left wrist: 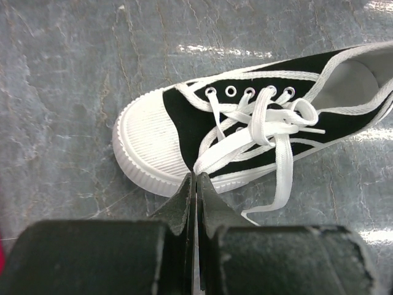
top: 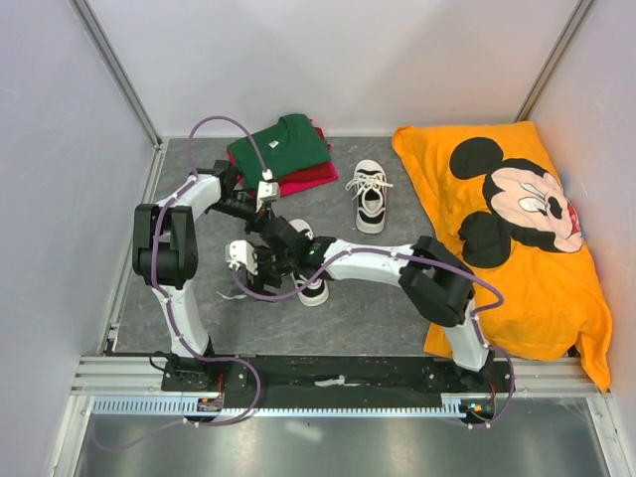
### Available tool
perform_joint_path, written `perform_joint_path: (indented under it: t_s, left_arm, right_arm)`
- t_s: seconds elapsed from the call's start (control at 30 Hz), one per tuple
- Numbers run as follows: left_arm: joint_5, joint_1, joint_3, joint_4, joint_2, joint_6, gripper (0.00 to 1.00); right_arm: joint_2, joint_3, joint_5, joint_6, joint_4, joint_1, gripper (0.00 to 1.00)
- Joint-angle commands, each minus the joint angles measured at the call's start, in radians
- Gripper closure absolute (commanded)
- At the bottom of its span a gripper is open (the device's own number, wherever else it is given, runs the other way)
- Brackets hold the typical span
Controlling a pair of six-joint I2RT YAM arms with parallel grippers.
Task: Tie the shoes
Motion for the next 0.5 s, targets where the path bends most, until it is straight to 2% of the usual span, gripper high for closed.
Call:
perform_joint_path:
  t_s: [0.0,0.27,0.37,0.4,0.43,0.47]
  left_arm:
    - [0.053,-0.001,0.038,-0.004,0.017,-0.049,0.99]
    - [0.050,-0.001,0.034,-0.004,0.031,-0.046,0.98]
    - [0.043,-0.001,0.029,-0.004,0.033,-0.041,0.98]
    - [0.040,-0.003,0.026,-0.002,0.033,-0.038,0.98]
    - [0.037,-0.001,0.025,-0.004,0.031,-0.033,0.98]
    - [0.036,-0.001,0.025,-0.004,0.033,-0.035,0.98]
  right_arm:
    - [0.091,0.096,0.018,-0.115,-0.019,0.018,0.15]
    - [0.214,0.147,0.067,-0.153,0.023,0.028,0.17]
    - [0.256,0.174,0.071,-0.159,0.013,0.028,0.21]
    - [0.273,0.183,0.070,-0.159,0.010,0.027,0.23]
    - [0.282,0.187,0.071,-0.161,0.004,0.027,0.34]
    - [0.288,0.191,0.071,-0.161,-0.013,0.027,0.41]
